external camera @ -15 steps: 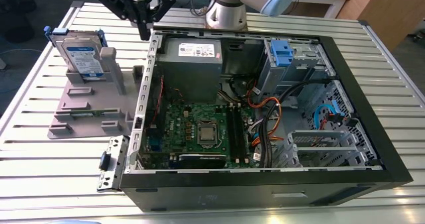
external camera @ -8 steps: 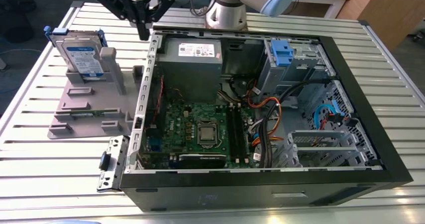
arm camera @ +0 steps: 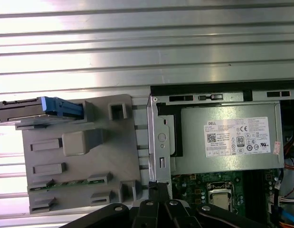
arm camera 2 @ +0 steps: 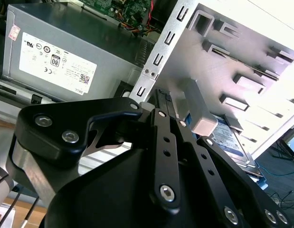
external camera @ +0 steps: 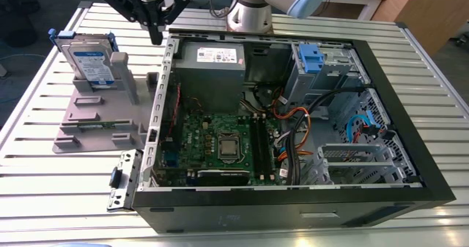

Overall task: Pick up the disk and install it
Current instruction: 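Reach for the disk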

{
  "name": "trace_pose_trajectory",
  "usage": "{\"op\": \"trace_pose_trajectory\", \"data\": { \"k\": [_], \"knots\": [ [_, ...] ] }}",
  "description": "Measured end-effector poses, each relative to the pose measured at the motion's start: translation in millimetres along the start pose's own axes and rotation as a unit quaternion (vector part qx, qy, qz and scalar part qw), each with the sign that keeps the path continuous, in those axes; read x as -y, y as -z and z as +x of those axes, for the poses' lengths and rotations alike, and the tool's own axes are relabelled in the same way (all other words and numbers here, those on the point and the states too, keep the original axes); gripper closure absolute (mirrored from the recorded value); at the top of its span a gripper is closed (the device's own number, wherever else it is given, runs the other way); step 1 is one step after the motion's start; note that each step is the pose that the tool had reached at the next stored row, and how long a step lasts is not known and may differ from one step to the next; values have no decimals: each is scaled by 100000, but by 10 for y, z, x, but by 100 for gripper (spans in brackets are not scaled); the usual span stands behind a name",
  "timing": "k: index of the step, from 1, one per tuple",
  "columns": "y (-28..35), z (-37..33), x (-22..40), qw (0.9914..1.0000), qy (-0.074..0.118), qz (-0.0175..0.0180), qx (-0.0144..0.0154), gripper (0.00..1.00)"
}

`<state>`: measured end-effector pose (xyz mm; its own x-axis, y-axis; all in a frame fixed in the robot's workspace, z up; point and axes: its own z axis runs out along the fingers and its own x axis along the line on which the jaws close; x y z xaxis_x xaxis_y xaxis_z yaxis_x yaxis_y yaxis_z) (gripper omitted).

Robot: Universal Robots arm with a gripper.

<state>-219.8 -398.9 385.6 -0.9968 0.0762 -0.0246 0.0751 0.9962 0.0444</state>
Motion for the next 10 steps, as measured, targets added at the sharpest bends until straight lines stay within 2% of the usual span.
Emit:
{"op": "trace_pose_trajectory", "data": {
  "k": [10],
  "knots": [
    [-7,45,4,100000,-1,-2,3,89]
  ]
}}
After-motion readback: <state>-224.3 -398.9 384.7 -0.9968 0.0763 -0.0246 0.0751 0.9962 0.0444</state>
